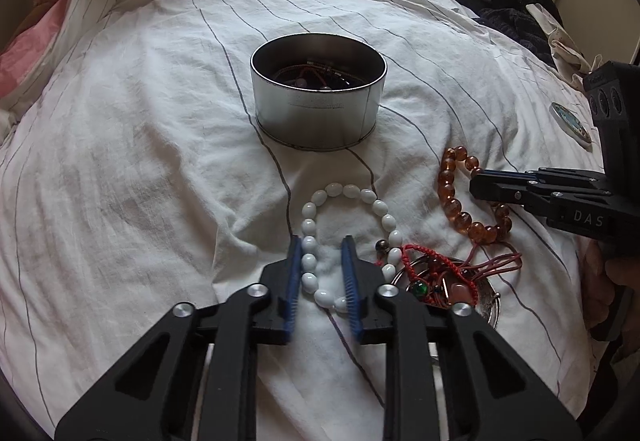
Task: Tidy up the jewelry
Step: 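Lift the white bead bracelet with the left tool while the right lifts the amber beads, then drop the white beads into the tin with the left tool while the right drops the amber beads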
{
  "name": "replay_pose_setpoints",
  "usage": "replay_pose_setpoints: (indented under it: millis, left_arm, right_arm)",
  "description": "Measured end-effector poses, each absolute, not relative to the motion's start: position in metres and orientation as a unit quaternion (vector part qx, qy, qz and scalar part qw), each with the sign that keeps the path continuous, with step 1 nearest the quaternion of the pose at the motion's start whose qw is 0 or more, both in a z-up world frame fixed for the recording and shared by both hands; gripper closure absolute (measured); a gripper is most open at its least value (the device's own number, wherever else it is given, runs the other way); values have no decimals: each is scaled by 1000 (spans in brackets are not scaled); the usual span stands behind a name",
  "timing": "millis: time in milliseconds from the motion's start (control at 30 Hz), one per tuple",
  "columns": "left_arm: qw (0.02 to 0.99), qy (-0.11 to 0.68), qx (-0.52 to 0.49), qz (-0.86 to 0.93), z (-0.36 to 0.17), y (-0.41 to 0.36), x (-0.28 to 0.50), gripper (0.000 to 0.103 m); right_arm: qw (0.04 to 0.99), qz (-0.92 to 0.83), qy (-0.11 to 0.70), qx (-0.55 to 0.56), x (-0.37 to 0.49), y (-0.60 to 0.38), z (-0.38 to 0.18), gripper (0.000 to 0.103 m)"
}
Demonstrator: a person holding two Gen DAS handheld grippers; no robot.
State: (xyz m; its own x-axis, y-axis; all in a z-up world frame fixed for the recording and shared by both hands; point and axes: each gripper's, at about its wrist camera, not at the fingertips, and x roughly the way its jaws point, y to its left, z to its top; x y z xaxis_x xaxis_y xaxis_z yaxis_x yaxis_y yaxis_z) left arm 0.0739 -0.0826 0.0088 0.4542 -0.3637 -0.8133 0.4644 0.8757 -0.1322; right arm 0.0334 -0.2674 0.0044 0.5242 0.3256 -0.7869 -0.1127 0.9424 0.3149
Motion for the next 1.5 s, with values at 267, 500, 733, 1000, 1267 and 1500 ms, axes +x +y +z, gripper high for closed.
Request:
replay_pose_setpoints:
  millis: [267,500,733,1000,1267,1500]
  left_arm:
    - [866,430,-10,-255,29,-65,75,96]
    - [852,470,8,-231,8,-70,81,95]
    - [850,472,25,-233,4,-76,78,77]
    - [869,426,18,-253,30,-72,71,96]
    - [875,393,7,-282,62,-72,65,96]
    - [879,376,0,-293,90,-68,63,96]
  right_arm:
    - [863,172,413,237,27,-299,25,91]
    - [861,148,451,184,33,-286,17,70]
    - [876,85,472,56,34,-260,6,65]
    - [853,196,423,232,27,-293,18,91]
    - [824,274,357,345,25,-311,30,91]
    - [822,292,343,349,24,-310,45,91]
